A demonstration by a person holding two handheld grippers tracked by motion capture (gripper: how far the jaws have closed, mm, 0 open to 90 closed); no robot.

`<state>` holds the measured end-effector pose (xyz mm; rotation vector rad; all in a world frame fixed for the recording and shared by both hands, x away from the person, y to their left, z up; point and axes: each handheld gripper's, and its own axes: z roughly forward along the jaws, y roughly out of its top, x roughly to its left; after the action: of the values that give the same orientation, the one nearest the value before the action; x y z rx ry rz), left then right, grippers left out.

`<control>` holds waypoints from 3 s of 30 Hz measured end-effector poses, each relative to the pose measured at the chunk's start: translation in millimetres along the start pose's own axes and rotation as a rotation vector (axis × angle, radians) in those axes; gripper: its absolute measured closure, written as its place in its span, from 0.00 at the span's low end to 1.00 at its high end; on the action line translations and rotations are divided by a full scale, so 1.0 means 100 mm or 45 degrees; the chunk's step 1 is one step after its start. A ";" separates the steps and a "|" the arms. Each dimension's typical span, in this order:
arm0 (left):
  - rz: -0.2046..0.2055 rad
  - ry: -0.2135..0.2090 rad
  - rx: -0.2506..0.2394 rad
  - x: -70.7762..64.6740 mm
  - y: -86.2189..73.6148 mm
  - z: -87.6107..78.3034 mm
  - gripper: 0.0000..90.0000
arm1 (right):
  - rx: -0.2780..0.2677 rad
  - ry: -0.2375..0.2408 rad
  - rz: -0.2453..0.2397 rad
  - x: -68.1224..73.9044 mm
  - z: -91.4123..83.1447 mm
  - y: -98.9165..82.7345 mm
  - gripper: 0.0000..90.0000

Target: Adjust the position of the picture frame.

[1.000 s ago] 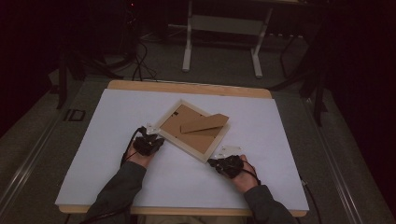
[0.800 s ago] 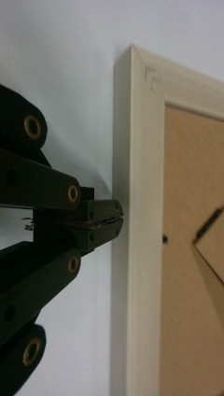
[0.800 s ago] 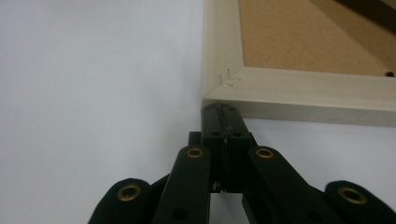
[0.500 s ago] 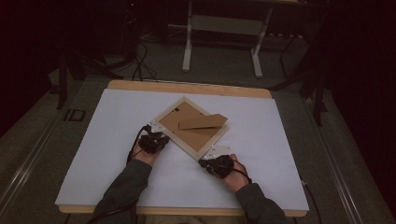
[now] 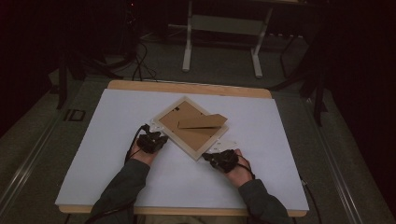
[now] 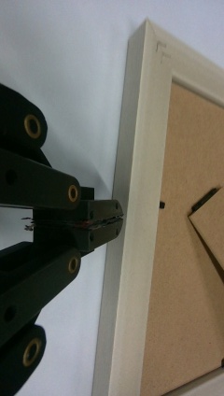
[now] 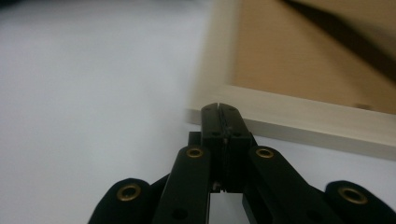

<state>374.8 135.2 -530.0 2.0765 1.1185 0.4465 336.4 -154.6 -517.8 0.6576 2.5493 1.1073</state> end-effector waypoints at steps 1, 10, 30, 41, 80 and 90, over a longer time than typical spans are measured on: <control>-0.004 0.000 -0.001 0.01 0.00 -0.01 1.00 | -0.009 -0.011 0.021 -0.06 -0.04 -0.01 1.00; -0.015 0.008 -0.005 0.04 -0.05 -0.06 1.00 | -0.025 -0.133 0.076 -0.47 -0.25 -0.03 1.00; -0.042 0.007 -0.028 0.01 -0.09 -0.13 0.98 | -0.016 -0.300 0.262 -1.18 -0.11 -0.04 0.99; -0.050 -0.003 -0.019 -0.01 -0.07 -0.07 1.00 | 0.003 -0.338 0.397 -1.46 0.04 -0.07 1.00; -0.087 -0.035 0.013 -0.01 -0.04 0.06 1.00 | 0.073 -0.142 0.378 -1.22 0.08 -0.17 1.00; -0.095 -0.051 0.010 0.03 -0.09 0.02 1.00 | 0.062 -0.130 0.324 -0.94 -0.01 -0.22 1.00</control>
<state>372.6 139.9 -537.7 2.0340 1.1714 0.3638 409.5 -216.7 -526.1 1.0470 2.4620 1.0593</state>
